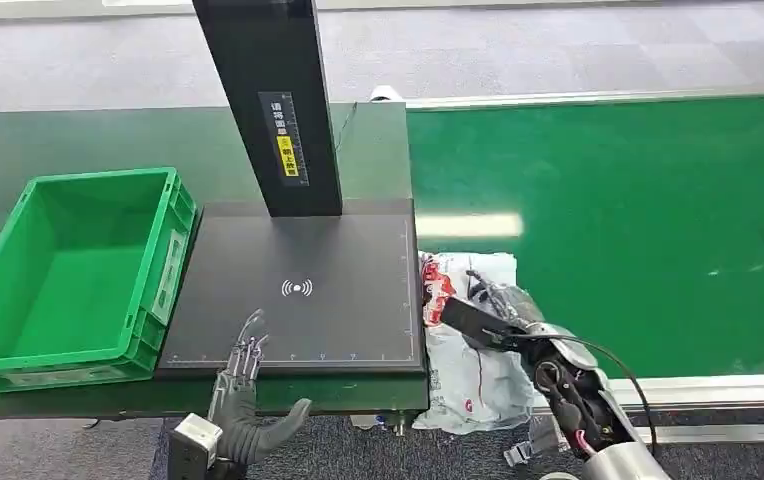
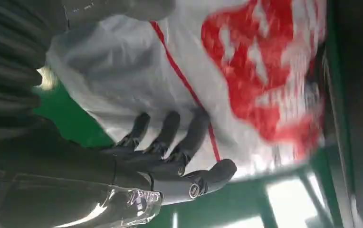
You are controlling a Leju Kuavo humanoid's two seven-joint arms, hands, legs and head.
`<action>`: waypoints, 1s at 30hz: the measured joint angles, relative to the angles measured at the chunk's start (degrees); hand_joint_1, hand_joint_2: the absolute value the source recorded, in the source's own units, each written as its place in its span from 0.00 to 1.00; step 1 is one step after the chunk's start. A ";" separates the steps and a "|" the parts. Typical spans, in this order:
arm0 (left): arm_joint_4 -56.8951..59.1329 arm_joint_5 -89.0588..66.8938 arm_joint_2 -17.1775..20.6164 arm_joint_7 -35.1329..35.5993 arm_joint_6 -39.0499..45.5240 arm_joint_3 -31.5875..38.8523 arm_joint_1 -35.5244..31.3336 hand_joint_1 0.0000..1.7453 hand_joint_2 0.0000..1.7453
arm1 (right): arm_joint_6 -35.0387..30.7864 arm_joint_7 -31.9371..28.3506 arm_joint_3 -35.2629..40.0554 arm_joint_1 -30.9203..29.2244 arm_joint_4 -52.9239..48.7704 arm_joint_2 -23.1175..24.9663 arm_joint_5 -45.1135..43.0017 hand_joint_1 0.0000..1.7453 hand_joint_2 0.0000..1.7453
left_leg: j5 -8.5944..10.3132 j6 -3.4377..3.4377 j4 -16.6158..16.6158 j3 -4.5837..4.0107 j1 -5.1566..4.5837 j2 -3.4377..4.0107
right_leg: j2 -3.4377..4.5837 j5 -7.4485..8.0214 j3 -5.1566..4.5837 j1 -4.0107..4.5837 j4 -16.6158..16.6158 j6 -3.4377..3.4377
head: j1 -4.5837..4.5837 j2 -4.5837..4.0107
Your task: Moved the parcel from conveyor to table for the left to box.
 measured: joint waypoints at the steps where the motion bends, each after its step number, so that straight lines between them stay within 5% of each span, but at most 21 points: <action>1: 0.24 0.02 0.04 0.11 0.07 -0.24 -0.28 0.00 1.00 | 0.53 0.31 1.08 -0.41 1.17 -0.05 -0.04 0.00 1.00 | -0.01 0.00 0.00 0.00 0.00 0.01 | 0.01 0.00 0.00 0.00 -0.01 0.00 | 0.02 0.00; 11: 3.13 0.20 0.13 0.83 0.13 -1.12 -3.06 0.00 1.00 | 4.09 3.06 8.42 -6.61 9.60 -0.39 -0.42 0.00 1.00 | -0.14 -0.02 0.00 0.67 0.00 0.29 | 0.24 -0.02 0.48 0.00 -0.07 0.01 | 0.00 0.00; 12: 3.30 0.18 0.13 0.83 0.13 -1.14 -3.15 0.00 1.00 | 4.40 3.28 8.86 -6.88 9.95 -0.39 -0.39 1.00 1.00 | -0.15 -0.02 0.00 0.74 0.00 0.30 | 0.25 -0.03 0.56 0.00 -0.07 0.02 | 0.00 0.00; 30: 4.79 0.37 0.24 0.88 0.74 -1.95 -3.56 0.00 1.00 | 5.69 1.93 12.55 -10.22 14.08 -0.07 -0.79 1.00 1.00 | -0.26 0.03 0.01 1.22 0.01 0.34 | 0.37 -0.09 1.07 0.00 -0.09 0.10 | 0.00 0.00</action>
